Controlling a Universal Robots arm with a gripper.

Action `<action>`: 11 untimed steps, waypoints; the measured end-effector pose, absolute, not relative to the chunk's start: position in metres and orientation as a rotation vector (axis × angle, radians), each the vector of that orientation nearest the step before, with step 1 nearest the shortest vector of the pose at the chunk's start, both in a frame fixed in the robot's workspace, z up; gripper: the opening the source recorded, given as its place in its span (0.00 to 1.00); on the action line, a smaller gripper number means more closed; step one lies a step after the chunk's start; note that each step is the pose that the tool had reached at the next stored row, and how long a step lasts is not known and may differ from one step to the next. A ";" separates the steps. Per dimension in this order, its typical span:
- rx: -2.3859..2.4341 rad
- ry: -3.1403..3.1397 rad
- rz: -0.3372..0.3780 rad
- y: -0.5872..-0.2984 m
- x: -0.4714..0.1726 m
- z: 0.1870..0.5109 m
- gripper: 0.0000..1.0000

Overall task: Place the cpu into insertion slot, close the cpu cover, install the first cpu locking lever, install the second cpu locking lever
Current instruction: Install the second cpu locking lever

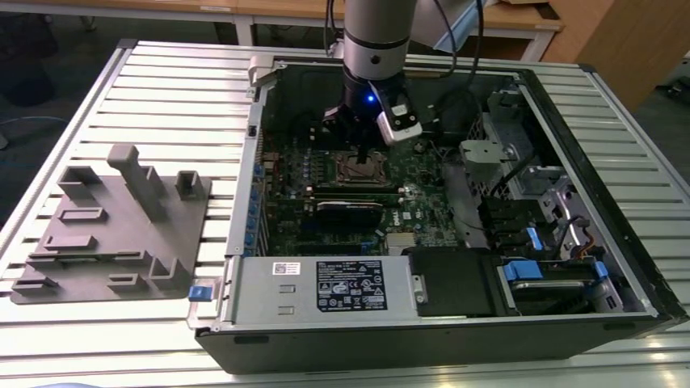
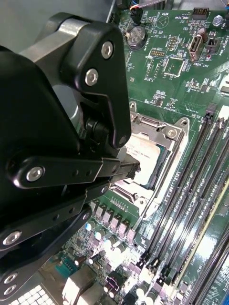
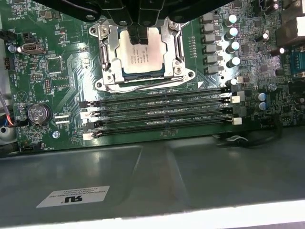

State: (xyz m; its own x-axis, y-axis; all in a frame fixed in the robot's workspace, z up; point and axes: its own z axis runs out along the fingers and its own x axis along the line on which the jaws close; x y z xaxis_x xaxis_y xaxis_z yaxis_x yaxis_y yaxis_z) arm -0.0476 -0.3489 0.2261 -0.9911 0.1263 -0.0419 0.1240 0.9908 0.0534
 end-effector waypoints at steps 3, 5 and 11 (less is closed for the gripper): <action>0.194 3.089 0.079 -0.349 -0.048 0.226 0.11; 0.194 3.089 0.078 -0.349 -0.048 0.226 0.11; 0.194 3.089 0.078 -0.349 -0.048 0.228 0.11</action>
